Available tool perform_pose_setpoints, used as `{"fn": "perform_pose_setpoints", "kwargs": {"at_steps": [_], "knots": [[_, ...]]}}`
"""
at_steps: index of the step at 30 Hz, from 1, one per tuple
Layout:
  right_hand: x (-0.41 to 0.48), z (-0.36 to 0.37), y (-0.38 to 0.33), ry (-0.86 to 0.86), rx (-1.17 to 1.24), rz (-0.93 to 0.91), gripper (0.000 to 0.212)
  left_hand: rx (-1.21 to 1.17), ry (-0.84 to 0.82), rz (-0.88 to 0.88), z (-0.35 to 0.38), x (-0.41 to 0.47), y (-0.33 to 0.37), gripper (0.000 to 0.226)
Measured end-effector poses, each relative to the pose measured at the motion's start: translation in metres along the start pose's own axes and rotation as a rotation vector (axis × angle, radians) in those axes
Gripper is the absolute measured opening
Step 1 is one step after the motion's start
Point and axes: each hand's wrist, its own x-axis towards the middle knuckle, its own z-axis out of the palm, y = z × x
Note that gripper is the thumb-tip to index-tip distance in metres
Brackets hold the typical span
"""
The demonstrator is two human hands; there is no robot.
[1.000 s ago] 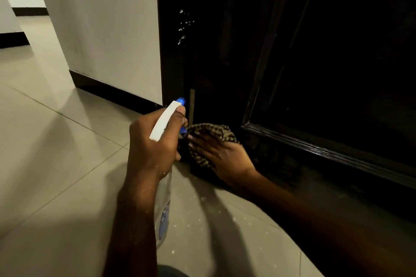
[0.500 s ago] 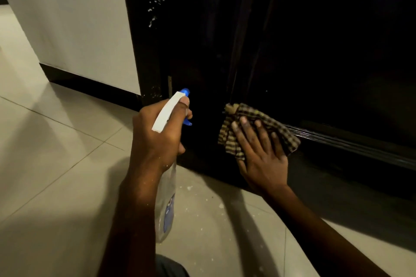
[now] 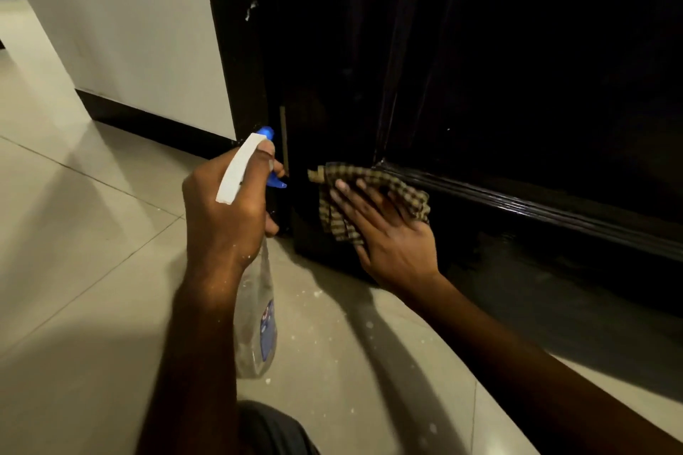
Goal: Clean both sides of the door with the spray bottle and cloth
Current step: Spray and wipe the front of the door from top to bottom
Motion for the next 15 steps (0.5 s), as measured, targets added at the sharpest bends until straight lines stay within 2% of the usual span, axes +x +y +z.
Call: {"fn": "perform_pose_setpoints", "kwargs": {"at_steps": [3, 5, 8, 10, 15], "knots": [[0.025, 0.003, -0.018, -0.015, -0.044, 0.035, 0.069, 0.012, 0.014, -0.023, -0.005, 0.002, -0.007, 0.015], [0.029, 0.024, -0.033, -0.076, -0.032, -0.051, 0.065, 0.019, 0.018, -0.02, -0.005, 0.003, -0.008, 0.014], [0.032, 0.056, -0.06, -0.322, -0.018, -0.213, 0.063, 0.018, 0.014, -0.02, -0.004, 0.001, -0.009, 0.015], [0.036, 0.065, -0.072, -0.425, -0.085, -0.296, 0.063, 0.014, 0.005, -0.011, -0.004, 0.001, -0.009, 0.016], [0.033, 0.063, -0.062, -0.405, -0.212, -0.476, 0.061, -0.006, -0.018, -0.006, -0.004, 0.001, -0.009, 0.015]]}}
